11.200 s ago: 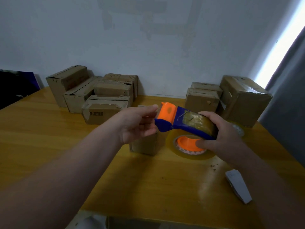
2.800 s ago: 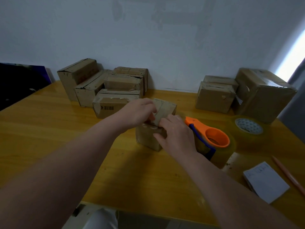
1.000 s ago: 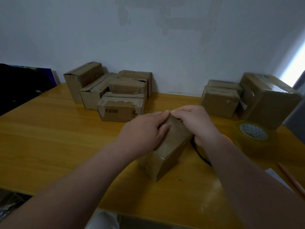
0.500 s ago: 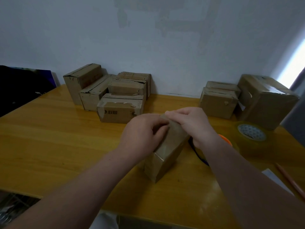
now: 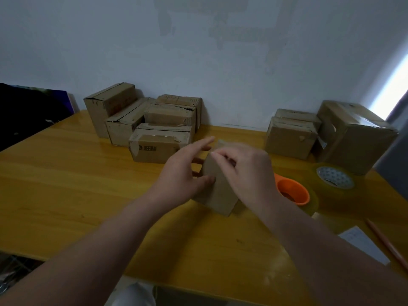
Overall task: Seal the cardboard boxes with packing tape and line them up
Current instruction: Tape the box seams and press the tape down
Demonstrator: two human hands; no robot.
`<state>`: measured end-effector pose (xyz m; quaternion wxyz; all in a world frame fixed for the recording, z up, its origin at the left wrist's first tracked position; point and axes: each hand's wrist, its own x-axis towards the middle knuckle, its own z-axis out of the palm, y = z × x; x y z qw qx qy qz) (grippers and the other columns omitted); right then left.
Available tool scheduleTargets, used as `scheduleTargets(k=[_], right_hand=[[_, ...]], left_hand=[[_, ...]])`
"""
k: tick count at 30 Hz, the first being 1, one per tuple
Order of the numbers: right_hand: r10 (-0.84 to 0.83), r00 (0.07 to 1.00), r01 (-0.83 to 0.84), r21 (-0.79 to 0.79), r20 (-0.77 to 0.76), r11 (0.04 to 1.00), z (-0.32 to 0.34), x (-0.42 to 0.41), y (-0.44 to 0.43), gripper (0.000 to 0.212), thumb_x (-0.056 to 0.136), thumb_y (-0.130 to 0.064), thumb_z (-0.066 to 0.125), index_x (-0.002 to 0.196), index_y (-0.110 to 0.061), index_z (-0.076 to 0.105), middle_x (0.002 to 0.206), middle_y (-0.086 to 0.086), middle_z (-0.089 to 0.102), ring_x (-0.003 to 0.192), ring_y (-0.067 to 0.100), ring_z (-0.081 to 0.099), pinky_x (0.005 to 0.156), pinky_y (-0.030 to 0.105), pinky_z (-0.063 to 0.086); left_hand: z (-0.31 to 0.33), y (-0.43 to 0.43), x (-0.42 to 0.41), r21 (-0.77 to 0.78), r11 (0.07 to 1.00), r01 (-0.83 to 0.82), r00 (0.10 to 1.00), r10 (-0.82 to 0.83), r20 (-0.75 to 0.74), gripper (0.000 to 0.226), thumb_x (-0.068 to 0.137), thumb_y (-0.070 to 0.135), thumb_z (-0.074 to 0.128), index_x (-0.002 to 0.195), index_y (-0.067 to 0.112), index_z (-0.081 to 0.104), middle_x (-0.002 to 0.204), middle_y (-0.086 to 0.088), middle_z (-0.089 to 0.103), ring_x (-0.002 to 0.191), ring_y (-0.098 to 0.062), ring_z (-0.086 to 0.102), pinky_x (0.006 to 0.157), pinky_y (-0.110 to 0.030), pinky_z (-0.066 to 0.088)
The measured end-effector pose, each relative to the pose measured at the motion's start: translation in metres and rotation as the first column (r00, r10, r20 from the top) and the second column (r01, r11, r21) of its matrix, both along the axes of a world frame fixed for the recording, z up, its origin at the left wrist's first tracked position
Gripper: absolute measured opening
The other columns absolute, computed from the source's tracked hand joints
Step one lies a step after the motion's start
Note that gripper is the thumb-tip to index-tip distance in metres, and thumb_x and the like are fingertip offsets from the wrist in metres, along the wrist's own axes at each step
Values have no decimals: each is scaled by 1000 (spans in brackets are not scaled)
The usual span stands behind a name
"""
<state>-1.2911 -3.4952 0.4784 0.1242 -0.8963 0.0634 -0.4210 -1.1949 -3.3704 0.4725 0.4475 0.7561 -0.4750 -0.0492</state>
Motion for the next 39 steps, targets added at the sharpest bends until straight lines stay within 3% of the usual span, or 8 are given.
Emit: scheduleTargets(k=[4, 7, 11, 14, 19, 25, 29, 39], right_hand=[[91, 995, -98, -164, -51, 982, -27, -5, 7, 25, 90, -25, 54, 87, -13, 76, 83, 1, 74, 75, 14, 70, 63, 28, 58], [154, 981, -177, -234, -115, 956, -47, -9, 15, 23, 90, -23, 56, 91, -12, 76, 90, 2, 74, 83, 15, 69, 69, 31, 59], [200, 960, -247, -251, -198, 936, -56, -20, 9, 40, 89, -38, 58, 113, -10, 70, 114, 6, 69, 106, 17, 64, 88, 31, 55], [243, 916, -343, -307, -320, 888, -52, -30, -6, 59, 88, -52, 57, 128, -9, 60, 130, 8, 61, 121, 19, 57, 98, 34, 50], [26, 881, -360, -632, -473, 686, -55, -33, -21, 78, 91, -64, 39, 146, -8, 37, 153, 11, 31, 142, 26, 28, 115, 43, 30], [-230, 911, -225, -880, -343, 419, -62, -32, -23, 84, 90, -65, 32, 150, -7, 20, 156, 5, 16, 144, 23, 14, 118, 46, -2], [-316, 891, -207, -910, -326, 358, -62, -31, -21, 90, 88, -66, 31, 149, -3, 13, 156, 3, 14, 144, 22, 11, 117, 46, -9], [-406, 844, -267, -932, -349, 247, -59, -33, -19, 89, 89, -68, 25, 150, -3, 18, 157, 13, 11, 146, 23, -4, 116, 47, -17]], left_hand=[[-11, 7, 17, 99, 973, 207, 963, -185, -196, 57, 78, -10, 63, 118, 31, 62, 130, 17, 51, 109, 0, 55, 85, -21, 53], [-16, 10, 26, 105, 967, 231, 906, -175, -385, 49, 82, -14, 49, 107, 21, 72, 130, 17, 54, 112, 3, 54, 88, -21, 51], [-16, 6, 32, 90, 973, 211, 885, -151, -440, 33, 89, 7, 43, 97, 15, 75, 136, 15, 53, 119, -1, 50, 98, -33, 45], [-13, -2, 30, 71, 970, 231, 884, -178, -433, 34, 76, 26, 43, 84, 17, 75, 130, 16, 58, 116, -3, 54, 99, -34, 43], [-14, -10, 30, 31, 961, 273, 877, -235, -419, 31, 76, 24, 41, 75, 18, 71, 119, 11, 66, 113, -3, 57, 104, -39, 42], [-15, -11, 33, 59, 948, 311, 879, -264, -398, 37, 80, 27, 38, 83, 11, 71, 116, 12, 68, 114, -5, 58, 106, -43, 39], [-14, -11, 33, 68, 946, 317, 873, -263, -411, 39, 81, 29, 37, 82, 12, 71, 117, 13, 67, 115, -4, 57, 108, -43, 37], [-9, -8, 27, 104, 949, 297, 881, -231, -413, 39, 79, 34, 37, 82, 15, 71, 117, 16, 67, 113, 1, 55, 107, -40, 37]])
